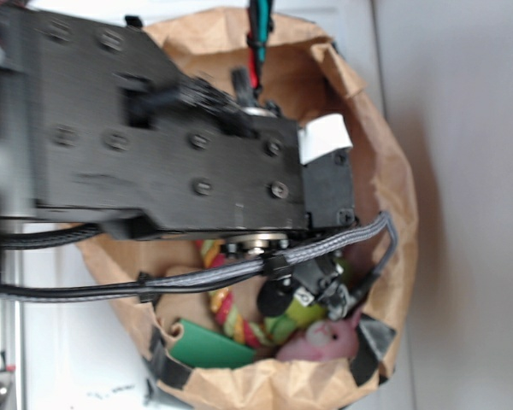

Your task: Grab the blue block.

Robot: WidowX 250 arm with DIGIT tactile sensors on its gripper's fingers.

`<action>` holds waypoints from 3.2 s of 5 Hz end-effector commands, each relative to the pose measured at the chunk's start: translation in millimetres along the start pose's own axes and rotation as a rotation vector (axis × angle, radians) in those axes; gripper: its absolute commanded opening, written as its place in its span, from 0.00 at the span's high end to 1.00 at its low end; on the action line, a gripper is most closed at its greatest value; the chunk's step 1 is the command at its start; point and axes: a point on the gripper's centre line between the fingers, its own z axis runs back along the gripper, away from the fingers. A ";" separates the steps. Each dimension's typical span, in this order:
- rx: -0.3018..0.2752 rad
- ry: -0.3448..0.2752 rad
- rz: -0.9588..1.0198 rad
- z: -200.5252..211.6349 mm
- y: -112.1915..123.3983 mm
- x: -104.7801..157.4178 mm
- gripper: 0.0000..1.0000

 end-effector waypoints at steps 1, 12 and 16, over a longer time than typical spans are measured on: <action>0.030 -0.055 0.078 -19.6 4.1 22.1 0.00; -0.015 -0.059 0.121 -48.4 -22.5 49.6 0.00; 0.015 -0.090 0.035 -68.3 -13.9 32.0 0.00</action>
